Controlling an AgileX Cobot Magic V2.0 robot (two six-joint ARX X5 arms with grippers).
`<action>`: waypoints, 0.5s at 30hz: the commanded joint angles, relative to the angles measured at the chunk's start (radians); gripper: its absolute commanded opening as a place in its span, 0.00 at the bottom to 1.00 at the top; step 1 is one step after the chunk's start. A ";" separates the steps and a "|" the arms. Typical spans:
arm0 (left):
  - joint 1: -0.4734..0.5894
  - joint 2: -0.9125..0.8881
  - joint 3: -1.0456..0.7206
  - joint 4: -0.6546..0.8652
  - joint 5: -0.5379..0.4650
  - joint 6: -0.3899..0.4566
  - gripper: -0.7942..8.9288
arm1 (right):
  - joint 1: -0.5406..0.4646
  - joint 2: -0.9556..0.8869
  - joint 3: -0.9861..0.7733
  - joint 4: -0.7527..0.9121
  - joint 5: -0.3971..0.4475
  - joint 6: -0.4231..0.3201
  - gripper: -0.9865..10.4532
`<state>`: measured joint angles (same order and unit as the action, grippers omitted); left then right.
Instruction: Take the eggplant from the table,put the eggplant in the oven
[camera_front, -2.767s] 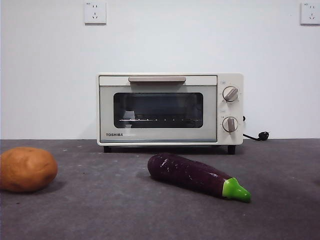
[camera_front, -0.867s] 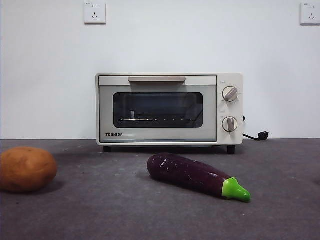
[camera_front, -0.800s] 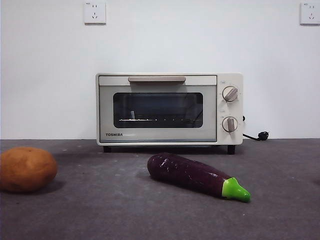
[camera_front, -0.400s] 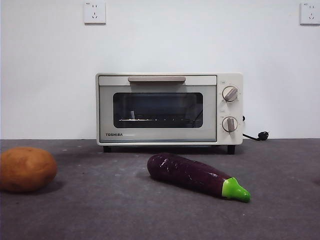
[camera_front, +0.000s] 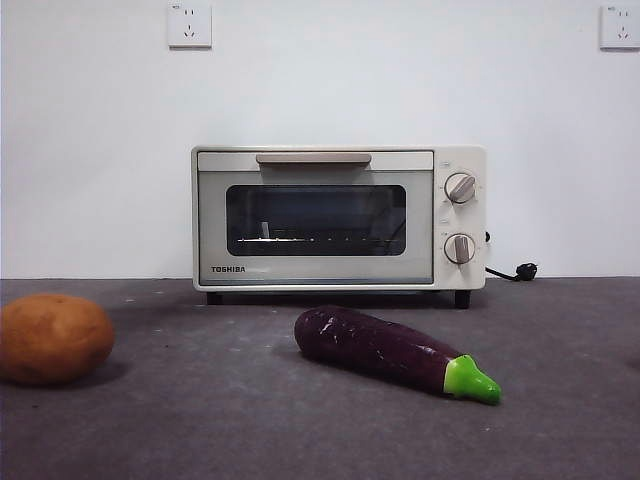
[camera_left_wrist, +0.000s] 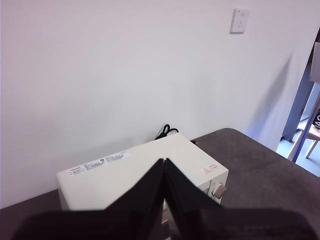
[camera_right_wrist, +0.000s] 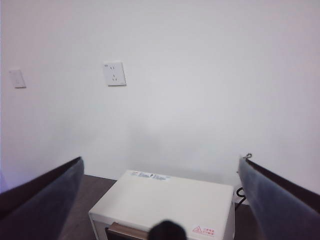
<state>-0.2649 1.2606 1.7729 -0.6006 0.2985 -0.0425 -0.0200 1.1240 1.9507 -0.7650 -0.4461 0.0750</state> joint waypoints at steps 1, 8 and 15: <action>-0.003 0.019 0.003 0.011 0.000 0.021 0.08 | 0.001 0.000 0.003 0.001 -0.004 0.012 0.64; -0.003 0.106 0.003 0.048 0.001 0.021 0.08 | 0.001 0.000 0.003 -0.019 -0.004 0.023 0.64; -0.003 0.245 0.003 0.067 0.004 0.028 0.08 | 0.001 0.000 0.003 -0.031 -0.004 0.023 0.64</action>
<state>-0.2649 1.4879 1.7748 -0.5449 0.2993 -0.0265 -0.0200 1.1255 1.9507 -0.7994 -0.4461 0.0868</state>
